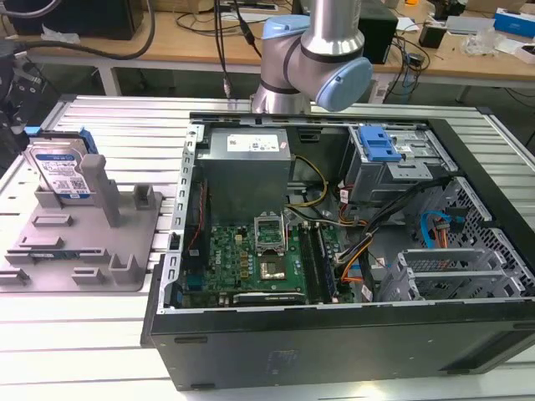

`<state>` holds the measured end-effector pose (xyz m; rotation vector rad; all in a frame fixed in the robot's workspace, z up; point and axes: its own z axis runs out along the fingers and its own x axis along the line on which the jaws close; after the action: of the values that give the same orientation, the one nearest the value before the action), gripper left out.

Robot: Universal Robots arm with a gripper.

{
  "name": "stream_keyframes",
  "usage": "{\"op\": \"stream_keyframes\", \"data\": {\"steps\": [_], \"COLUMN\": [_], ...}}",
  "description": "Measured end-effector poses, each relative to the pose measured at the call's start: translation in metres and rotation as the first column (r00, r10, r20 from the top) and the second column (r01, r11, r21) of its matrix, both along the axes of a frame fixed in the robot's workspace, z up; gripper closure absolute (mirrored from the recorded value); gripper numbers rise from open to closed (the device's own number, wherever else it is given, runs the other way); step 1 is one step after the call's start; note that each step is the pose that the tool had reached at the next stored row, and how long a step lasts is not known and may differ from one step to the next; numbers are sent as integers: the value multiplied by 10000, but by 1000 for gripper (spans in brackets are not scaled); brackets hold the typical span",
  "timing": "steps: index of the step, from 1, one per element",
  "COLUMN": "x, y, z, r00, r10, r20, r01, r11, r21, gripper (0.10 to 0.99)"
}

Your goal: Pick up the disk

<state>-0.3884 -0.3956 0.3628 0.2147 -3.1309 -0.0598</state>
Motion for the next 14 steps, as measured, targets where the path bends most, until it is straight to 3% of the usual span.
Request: {"op": "stream_keyframes", "data": {"steps": [4,6,10,11,13,14], "x": [0,0,0,0,0,0], "y": [0,0,0,0,0,0], "z": [-2,-2,-2,-2,-2,-3], "r00": [9910,9792,9451,9267,9090,8932], "r10": [1336,2029,3269,3758,4169,4497], "r20": [-1,0,0,-1,-1,0], "r01": [-1336,-2029,-3269,-3758,-4169,-4497], "r11": [9910,9792,9451,9267,9090,8932], "r21": [0,0,0,0,0,1], "gripper": [980,980,980,980,980,980]}}
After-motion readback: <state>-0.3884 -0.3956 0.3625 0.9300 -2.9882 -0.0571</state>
